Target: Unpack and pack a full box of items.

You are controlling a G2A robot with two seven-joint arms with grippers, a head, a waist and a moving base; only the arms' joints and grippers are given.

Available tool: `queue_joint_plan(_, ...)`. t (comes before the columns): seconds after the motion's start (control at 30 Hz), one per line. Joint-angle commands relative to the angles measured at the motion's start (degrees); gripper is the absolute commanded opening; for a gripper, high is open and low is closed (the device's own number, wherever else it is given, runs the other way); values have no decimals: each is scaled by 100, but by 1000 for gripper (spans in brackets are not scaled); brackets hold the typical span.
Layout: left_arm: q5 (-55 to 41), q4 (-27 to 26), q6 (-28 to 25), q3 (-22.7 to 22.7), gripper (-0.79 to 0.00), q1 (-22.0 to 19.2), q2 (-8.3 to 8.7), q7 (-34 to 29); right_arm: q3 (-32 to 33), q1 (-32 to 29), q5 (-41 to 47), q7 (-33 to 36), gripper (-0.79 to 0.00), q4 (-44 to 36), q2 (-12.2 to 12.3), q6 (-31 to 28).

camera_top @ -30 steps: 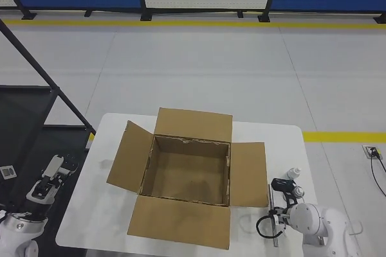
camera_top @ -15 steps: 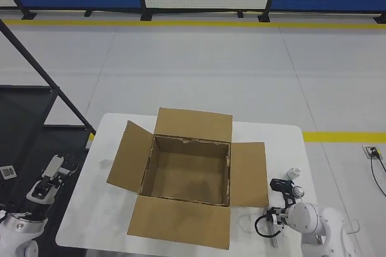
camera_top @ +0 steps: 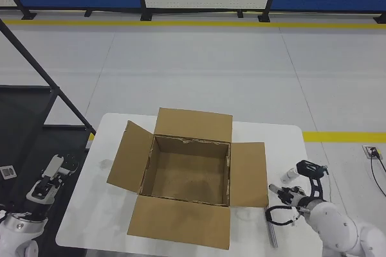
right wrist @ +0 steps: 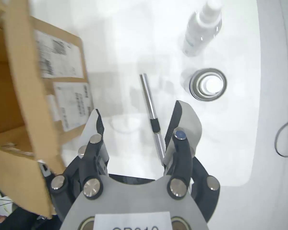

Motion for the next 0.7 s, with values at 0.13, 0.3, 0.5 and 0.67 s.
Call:
queue_joint_plan(0.13, -3, -65, -27, -37, 0, 102, 12, 75, 419, -118, 1466, -693, 0, -88, 10, -465)
queue_joint_plan(0.3, -17, -89, -63, -126, 0, 193, 18, 224, 410, 318, 2173, -583, 0, 733, 81, -1179)
queue_joint_plan(0.5, -28, -128, -81, -243, 0, 304, 25, 360, 303, 784, 2450, -592, 0, 1560, 165, -1555)
queue_joint_plan(0.67, -4, -166, -91, -269, 0, 378, 27, 443, 258, 907, 2665, -576, -172, 1779, 227, -1742)
